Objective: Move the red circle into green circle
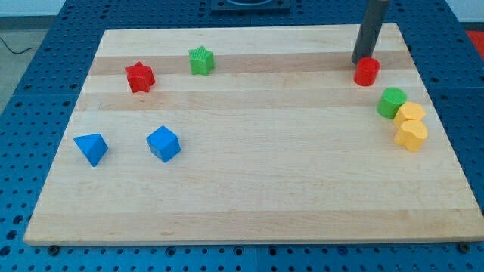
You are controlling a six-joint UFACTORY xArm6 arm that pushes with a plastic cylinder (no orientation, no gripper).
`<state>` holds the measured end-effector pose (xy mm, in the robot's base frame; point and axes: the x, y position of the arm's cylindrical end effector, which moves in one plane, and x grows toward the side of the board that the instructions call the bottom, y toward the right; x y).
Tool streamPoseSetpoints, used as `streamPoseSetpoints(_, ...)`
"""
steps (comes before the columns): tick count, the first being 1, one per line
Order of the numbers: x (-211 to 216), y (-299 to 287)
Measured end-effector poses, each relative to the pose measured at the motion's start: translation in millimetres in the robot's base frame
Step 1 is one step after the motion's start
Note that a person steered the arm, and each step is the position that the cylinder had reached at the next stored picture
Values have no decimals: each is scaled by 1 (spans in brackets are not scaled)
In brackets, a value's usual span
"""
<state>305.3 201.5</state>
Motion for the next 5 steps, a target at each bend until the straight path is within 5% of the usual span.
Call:
streamPoseSetpoints(3,-16,-8)
streamPoseSetpoints(5,9,-8)
